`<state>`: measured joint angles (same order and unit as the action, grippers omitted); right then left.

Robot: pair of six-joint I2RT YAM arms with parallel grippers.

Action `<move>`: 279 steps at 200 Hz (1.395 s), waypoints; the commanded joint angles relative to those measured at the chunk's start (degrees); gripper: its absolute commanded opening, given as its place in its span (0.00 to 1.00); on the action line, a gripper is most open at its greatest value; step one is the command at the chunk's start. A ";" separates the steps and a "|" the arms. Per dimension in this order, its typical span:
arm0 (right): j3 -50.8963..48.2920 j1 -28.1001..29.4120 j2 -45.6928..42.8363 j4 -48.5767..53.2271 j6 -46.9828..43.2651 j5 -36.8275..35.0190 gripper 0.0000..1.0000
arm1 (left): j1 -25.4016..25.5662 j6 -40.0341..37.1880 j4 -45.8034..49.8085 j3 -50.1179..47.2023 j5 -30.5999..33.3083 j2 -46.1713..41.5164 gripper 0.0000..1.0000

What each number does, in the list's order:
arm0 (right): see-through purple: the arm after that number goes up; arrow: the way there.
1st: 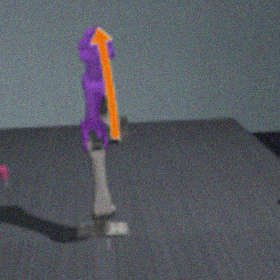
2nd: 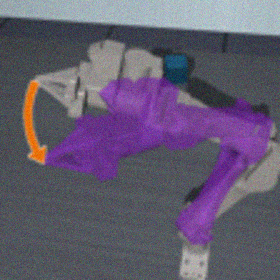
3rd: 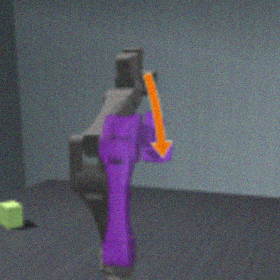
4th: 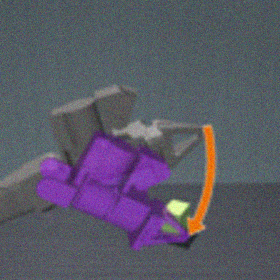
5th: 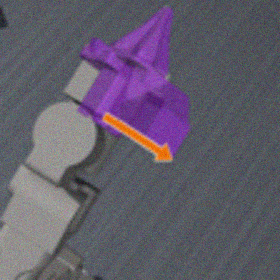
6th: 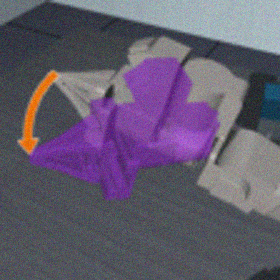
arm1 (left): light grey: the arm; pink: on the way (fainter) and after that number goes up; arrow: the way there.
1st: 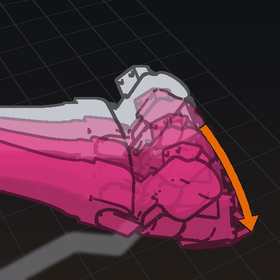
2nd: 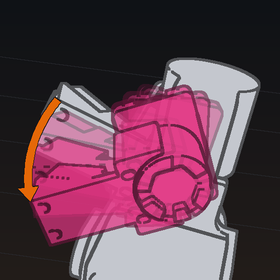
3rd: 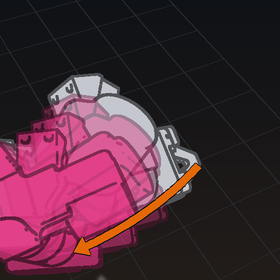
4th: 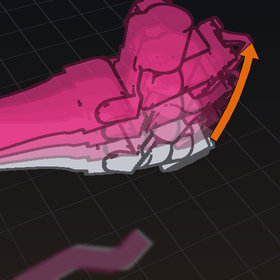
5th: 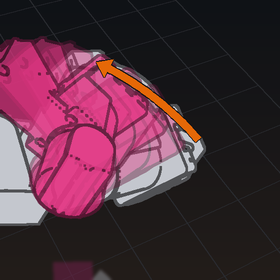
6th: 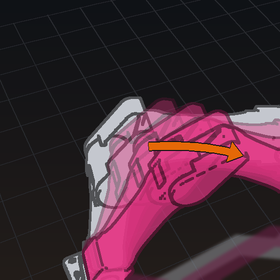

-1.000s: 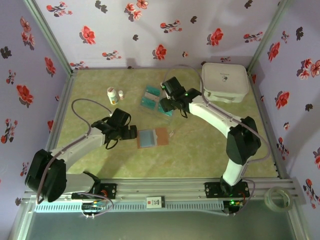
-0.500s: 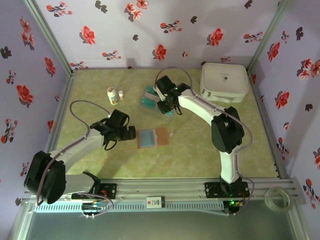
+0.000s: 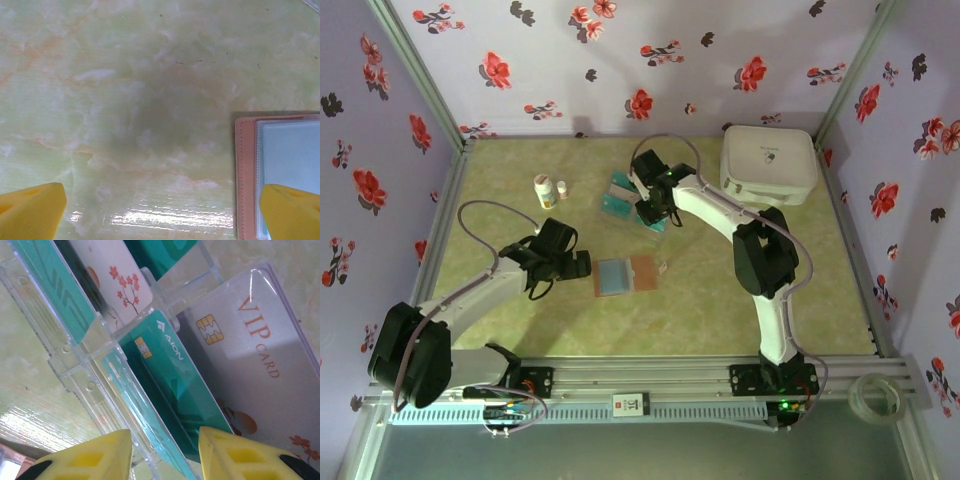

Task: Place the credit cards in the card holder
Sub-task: Pick up the credit card from the storage box.

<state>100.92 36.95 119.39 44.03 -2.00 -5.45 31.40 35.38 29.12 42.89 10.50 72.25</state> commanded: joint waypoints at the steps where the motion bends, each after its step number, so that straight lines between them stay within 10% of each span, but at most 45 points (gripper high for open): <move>1: 1.73 -0.39 1.47 1.65 -1.00 1.36 0.38 | -0.55 -1.01 -0.25 -0.97 0.40 -0.83 1.00; 279: 2.21 -0.48 2.26 1.72 -13.64 1.29 0.13 | -0.63 -0.59 -0.03 -0.88 -0.22 -0.35 1.00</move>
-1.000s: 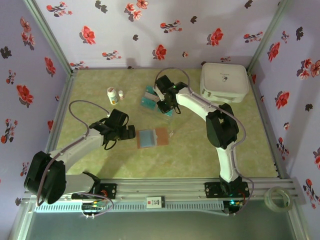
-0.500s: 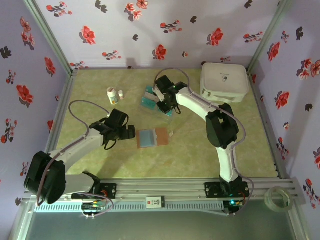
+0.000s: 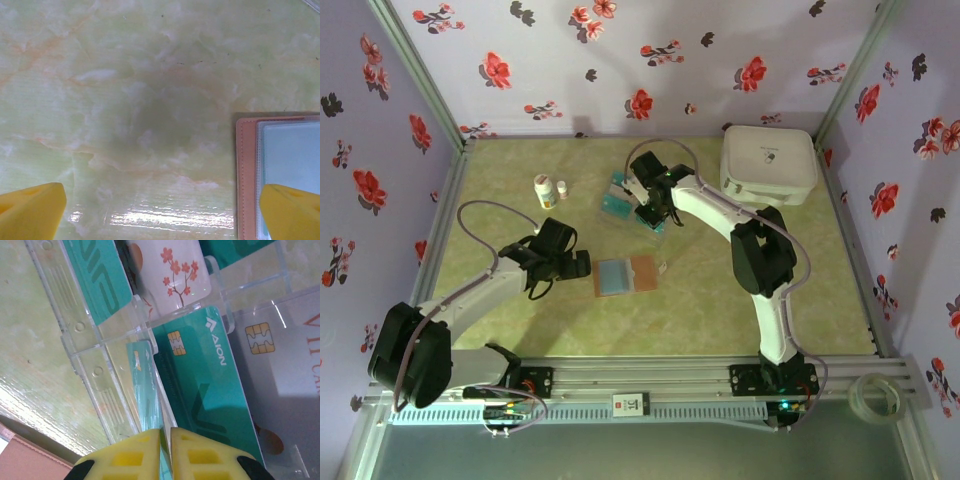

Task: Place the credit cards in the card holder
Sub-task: Pick up the credit card from the storage box.

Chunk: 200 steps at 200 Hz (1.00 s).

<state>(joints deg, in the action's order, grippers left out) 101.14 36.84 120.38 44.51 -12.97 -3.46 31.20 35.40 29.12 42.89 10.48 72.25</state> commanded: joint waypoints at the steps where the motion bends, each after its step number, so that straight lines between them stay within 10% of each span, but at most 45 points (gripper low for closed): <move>1: 1.97 -0.37 1.32 1.26 -2.67 -0.64 0.13 | -0.44 -0.60 -0.03 -0.88 -0.20 -0.35 1.00; 200: 6.25 -0.56 -7.91 7.55 -1.94 10.56 0.00 | -0.46 -2.08 1.54 0.25 -0.29 -0.33 1.00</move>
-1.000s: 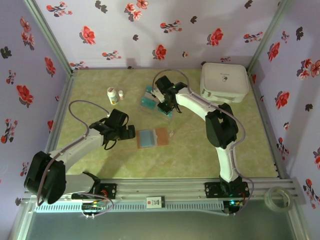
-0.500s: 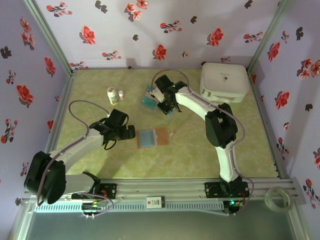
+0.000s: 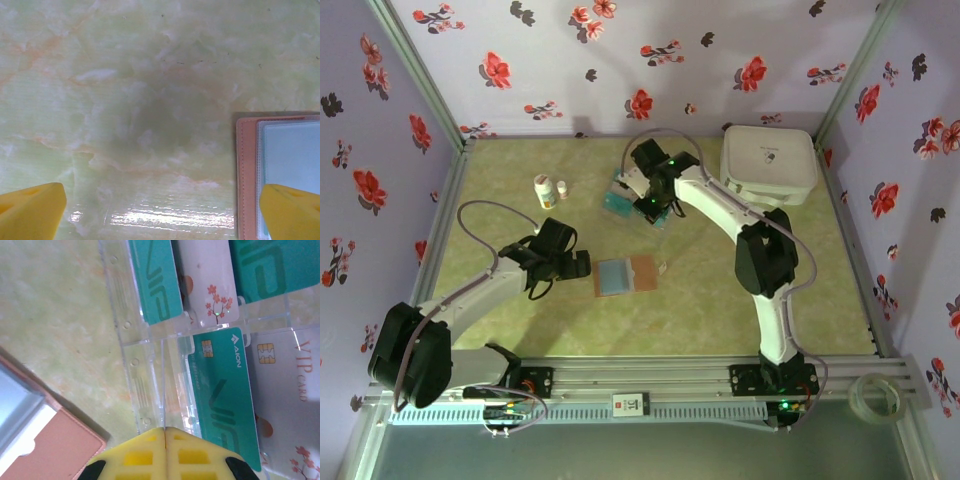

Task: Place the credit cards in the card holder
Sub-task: Pick up the credit card from the storage box, then insert the credit card into the card slot.

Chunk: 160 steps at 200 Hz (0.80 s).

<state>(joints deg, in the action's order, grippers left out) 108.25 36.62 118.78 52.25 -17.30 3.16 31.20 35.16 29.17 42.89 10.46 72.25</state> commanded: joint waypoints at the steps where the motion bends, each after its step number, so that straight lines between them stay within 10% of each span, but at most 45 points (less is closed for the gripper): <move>1: -1.07 -0.33 -6.52 -0.33 2.46 4.04 0.00 | -0.49 -1.84 1.50 0.30 -0.31 -0.34 1.00; 160: -66.50 -0.41 -39.41 -71.79 55.89 15.98 0.00 | 1.66 -1.36 -0.12 -0.02 -1.60 3.80 1.00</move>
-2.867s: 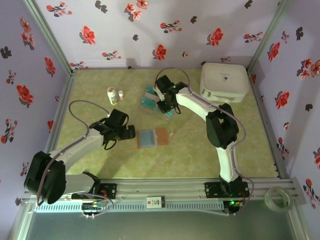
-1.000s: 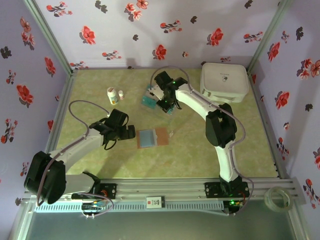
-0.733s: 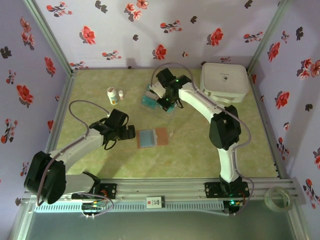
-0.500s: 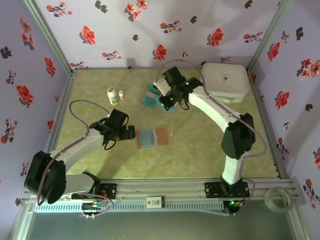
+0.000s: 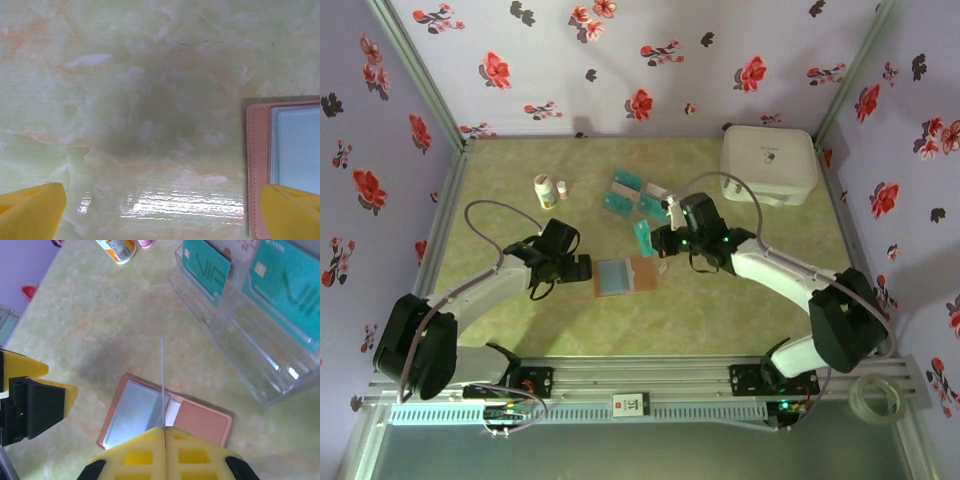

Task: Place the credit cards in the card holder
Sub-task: Insert the credit card into the card slot.

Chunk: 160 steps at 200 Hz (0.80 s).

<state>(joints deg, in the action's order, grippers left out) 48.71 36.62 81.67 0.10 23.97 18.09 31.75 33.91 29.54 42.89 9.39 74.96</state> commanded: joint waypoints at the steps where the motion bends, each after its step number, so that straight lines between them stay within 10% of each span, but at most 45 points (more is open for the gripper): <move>1: -7.31 -0.41 -2.30 -20.06 14.93 0.97 0.00 | 1.16 -0.10 -0.47 0.03 -0.56 1.17 1.00; 55: -17.00 -0.32 1.94 -38.39 23.67 1.64 0.00 | 4.18 0.01 -1.52 2.02 0.49 5.43 1.00; 160: -18.56 0.99 7.86 -42.26 23.92 3.02 0.00 | 11.27 1.28 -4.18 2.99 3.98 9.18 1.00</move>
<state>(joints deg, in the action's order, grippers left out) 31.05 37.04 87.83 -39.31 47.13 20.23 41.89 34.17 26.46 44.51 11.09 82.59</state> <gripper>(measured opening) 0.045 0.996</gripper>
